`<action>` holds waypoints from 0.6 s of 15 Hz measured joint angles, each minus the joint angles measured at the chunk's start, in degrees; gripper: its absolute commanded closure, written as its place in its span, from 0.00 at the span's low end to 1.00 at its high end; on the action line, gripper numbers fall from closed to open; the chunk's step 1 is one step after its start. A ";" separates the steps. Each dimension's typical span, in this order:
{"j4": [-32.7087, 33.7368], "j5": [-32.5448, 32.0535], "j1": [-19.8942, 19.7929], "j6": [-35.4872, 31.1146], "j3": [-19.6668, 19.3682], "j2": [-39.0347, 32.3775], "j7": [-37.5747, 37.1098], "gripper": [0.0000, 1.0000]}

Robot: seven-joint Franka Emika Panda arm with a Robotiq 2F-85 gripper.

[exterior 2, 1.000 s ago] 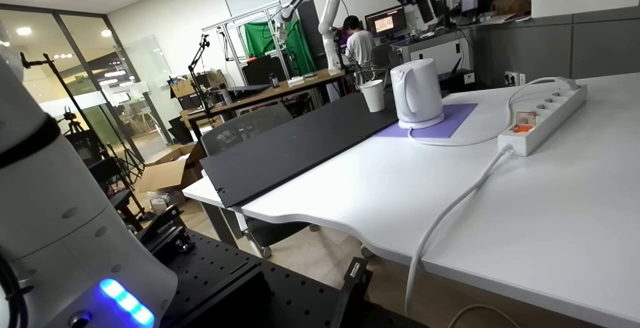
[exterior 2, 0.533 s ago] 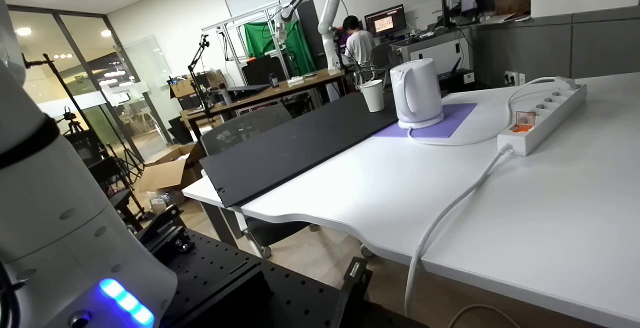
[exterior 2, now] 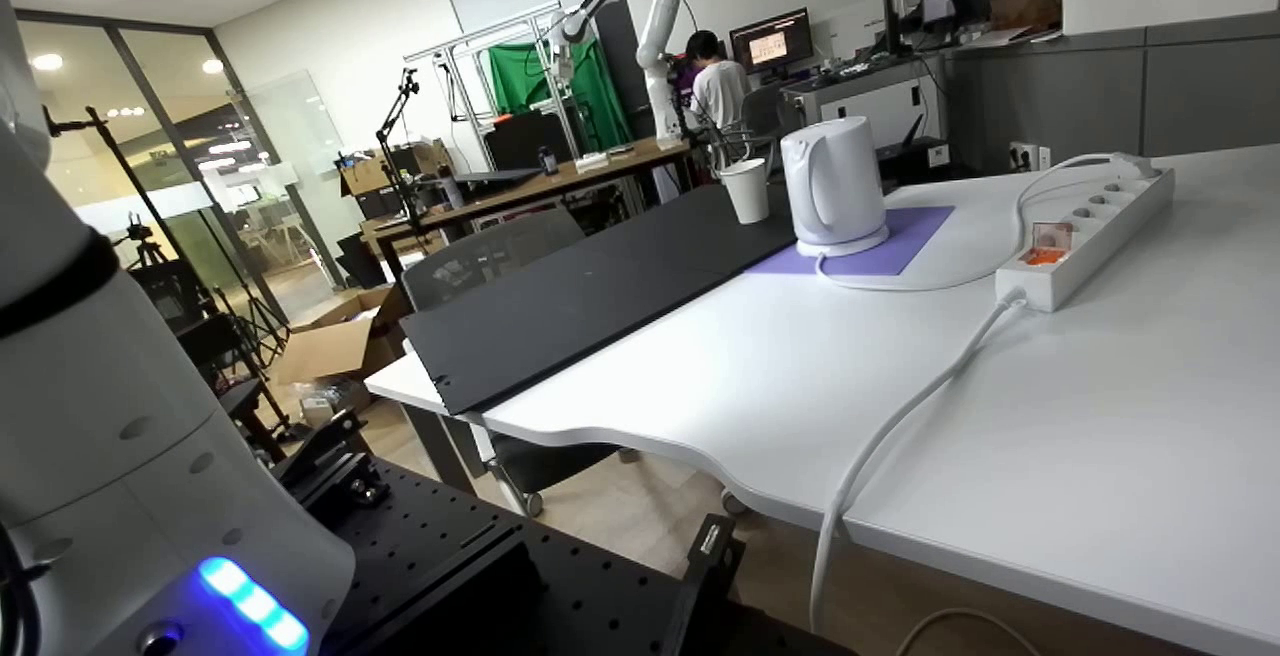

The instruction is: Turn on the big switch on the adapter

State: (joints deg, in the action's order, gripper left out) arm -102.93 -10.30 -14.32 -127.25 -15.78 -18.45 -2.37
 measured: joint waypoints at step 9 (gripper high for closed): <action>0.08 1.17 -1.48 -9.27 0.20 -8.23 0.30 1.00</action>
State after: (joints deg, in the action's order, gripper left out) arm -102.85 -9.12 -15.80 -136.52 -15.59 -26.68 -2.07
